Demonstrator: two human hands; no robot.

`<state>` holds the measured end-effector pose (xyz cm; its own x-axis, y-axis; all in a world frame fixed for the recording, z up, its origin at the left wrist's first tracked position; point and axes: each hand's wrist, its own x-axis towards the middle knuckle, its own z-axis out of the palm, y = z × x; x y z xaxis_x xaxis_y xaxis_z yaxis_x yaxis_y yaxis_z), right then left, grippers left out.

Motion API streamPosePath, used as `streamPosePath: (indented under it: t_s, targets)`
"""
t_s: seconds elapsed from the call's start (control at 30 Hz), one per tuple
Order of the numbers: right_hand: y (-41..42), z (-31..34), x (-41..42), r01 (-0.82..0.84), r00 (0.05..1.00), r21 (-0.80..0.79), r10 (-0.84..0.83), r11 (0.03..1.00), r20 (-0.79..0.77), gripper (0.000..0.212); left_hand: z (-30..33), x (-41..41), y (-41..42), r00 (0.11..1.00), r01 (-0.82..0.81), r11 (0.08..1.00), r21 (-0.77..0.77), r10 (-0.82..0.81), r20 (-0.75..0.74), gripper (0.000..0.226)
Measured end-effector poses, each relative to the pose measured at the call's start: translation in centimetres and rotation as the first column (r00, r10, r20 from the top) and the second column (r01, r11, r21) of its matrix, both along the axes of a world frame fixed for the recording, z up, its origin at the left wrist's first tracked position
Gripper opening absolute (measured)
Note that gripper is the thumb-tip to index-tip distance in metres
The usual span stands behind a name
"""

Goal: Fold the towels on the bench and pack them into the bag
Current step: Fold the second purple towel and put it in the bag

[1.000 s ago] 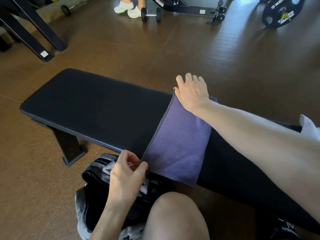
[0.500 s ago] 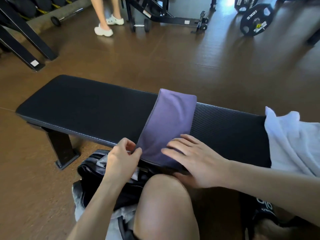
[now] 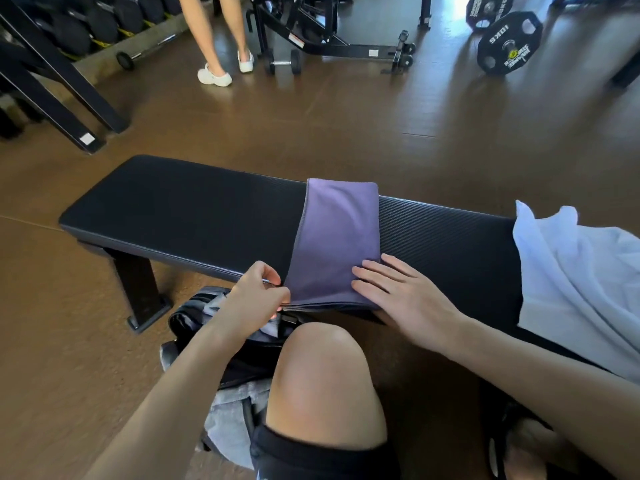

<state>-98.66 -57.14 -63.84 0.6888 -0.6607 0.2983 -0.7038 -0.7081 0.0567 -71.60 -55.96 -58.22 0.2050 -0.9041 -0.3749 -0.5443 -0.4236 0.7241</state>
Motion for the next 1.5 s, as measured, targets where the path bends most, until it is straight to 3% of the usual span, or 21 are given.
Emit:
streamPosePath:
  t_s: [0.1, 0.2, 0.3, 0.4, 0.47, 0.53, 0.6, 0.67, 0.83, 1.0, 1.13, 1.2, 1.33, 1.43, 1.5]
  targets:
    - [0.0, 0.4, -0.8, -0.019, 0.999, 0.056, 0.021, 0.998, -0.024, 0.054, 0.0, -0.3, 0.4, 0.988, 0.149, 0.989, 0.017, -0.15, 0.048, 0.026]
    - [0.3, 1.3, -0.8, 0.001, 0.998, 0.188, 0.01, 0.982, -0.058, 0.061, -0.2, -0.2, 0.3, 0.926, 0.321, 0.946, 0.05, -0.325, 0.193, 0.032]
    - [0.5, 2.3, -0.6, -0.027, 0.998, 0.31, 0.043, 0.95, -0.045, 0.073, 0.1, -0.3, -0.8, 0.841, 0.393, 0.913, -0.113, -0.306, 0.446, 0.045]
    - [-1.3, 3.1, 0.5, 0.005, 0.991, 0.286, -0.044, 0.958, 0.128, 0.066, 0.2, -1.9, -3.5, 0.692, 0.571, 0.776, -0.268, -0.279, 0.666, 0.058]
    - [-3.9, 3.2, 2.0, 0.166, 0.96, 0.23, -0.211, 0.959, 0.184, 0.063, -0.3, -3.8, -6.0, 0.534, 0.699, 0.688, -0.195, -0.322, 0.782, 0.06]
    - [-6.9, 3.1, 3.6, 0.328, 0.923, 0.286, -0.37, 0.9, 0.108, 0.059, -1.5, -5.6, -8.6, 0.45, 0.727, 0.68, -0.096, -0.367, 0.814, 0.06]
    - [-9.3, 2.3, 4.5, 0.409, 0.901, 0.342, -0.434, 0.846, -0.002, 0.061, -2.8, -6.2, -10.7, 0.478, 0.675, 0.737, -0.034, -0.402, 0.781, 0.061]
    - [-10.5, 1.4, 4.5, 0.448, 0.884, 0.394, -0.462, 0.803, -0.065, 0.063, -4.1, -5.4, -12.0, 0.562, 0.608, 0.794, -0.013, -0.418, 0.714, 0.062]
    - [-10.6, 0.3, 4.1, 0.471, 0.861, 0.49, -0.503, 0.733, -0.075, 0.065, -5.3, -4.2, -12.0, 0.685, 0.553, 0.827, -0.102, -0.382, 0.621, 0.059]
    - [-12.9, 1.0, 4.1, 0.459, 0.882, 0.347, -0.467, 0.818, -0.066, 0.067, -5.1, -4.3, -11.8, 0.664, 0.551, 0.83, -0.085, -0.375, 0.646, 0.06]
    - [-15.1, 0.5, 3.9, 0.496, 0.853, 0.461, -0.512, 0.736, -0.101, 0.066, -5.4, -4.4, -12.0, 0.65, 0.533, 0.844, -0.052, -0.369, 0.664, 0.062]
    - [-15.8, 0.3, 4.0, 0.502, 0.841, 0.452, -0.538, 0.738, -0.055, 0.068, -5.5, -4.4, -12.0, 0.642, 0.535, 0.844, -0.049, -0.368, 0.672, 0.062]
    - [-16.5, 0.6, 3.8, 0.515, 0.843, 0.456, -0.525, 0.725, -0.117, 0.068, -5.3, -4.5, -11.8, 0.65, 0.545, 0.837, -0.046, -0.388, 0.654, 0.063]
    - [-15.0, 2.0, 4.0, 0.462, 0.863, 0.34, -0.504, 0.819, 0.04, 0.066, -4.7, -4.6, -11.7, 0.665, 0.523, 0.851, -0.042, -0.378, 0.644, 0.064]
    - [-11.5, 2.8, 3.7, 0.275, 0.93, 0.239, -0.321, 0.931, 0.178, 0.062, -3.8, -4.4, -10.9, 0.621, 0.548, 0.828, -0.116, -0.31, 0.72, 0.063]
